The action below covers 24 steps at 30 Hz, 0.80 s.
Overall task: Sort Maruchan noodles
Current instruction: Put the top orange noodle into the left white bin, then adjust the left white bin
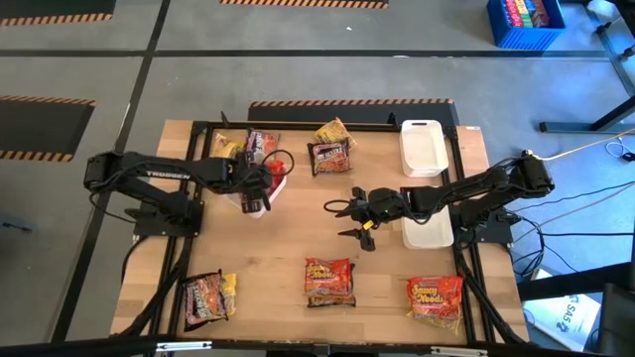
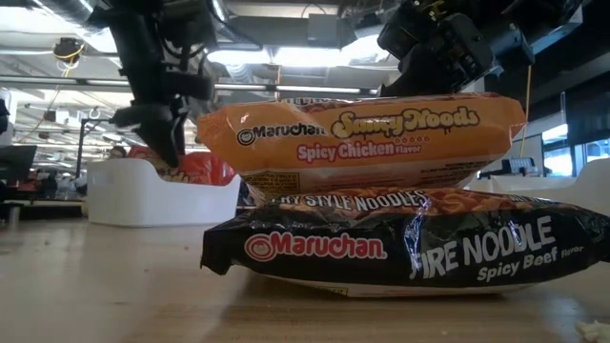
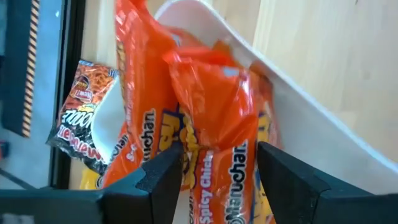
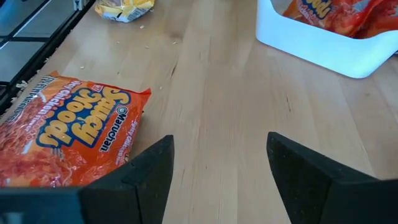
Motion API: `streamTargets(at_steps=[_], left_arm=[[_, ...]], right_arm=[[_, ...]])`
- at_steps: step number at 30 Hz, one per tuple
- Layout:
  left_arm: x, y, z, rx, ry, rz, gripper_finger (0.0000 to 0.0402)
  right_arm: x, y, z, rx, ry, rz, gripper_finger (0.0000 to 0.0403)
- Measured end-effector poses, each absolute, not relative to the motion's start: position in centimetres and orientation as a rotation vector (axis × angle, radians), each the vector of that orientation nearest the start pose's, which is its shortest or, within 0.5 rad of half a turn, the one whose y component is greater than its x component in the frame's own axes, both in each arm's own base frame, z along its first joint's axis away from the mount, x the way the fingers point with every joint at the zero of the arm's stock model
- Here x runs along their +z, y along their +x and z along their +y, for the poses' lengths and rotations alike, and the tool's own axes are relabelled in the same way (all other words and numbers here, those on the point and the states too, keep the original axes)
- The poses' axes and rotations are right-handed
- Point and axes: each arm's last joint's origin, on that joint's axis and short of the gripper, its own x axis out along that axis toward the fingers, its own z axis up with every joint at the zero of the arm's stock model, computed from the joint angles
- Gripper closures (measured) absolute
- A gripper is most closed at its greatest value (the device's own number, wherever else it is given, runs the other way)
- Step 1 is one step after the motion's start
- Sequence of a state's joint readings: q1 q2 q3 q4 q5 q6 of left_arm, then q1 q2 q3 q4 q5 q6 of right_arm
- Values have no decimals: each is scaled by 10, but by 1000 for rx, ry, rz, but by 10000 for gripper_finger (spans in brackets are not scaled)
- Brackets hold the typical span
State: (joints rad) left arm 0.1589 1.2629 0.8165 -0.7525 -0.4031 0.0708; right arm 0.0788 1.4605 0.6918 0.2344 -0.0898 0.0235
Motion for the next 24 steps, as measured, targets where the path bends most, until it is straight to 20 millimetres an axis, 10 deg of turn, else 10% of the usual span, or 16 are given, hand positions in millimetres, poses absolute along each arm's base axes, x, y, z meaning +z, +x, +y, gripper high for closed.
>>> streamTargets(at_steps=[10,24], left_arm=[[254,219,30,249,-147,1256,204],[209,193,1,292,101,1499,205]], right_arm=[[189,291,26,158,27,540,166],[190,291,26,158,27,536,166]])
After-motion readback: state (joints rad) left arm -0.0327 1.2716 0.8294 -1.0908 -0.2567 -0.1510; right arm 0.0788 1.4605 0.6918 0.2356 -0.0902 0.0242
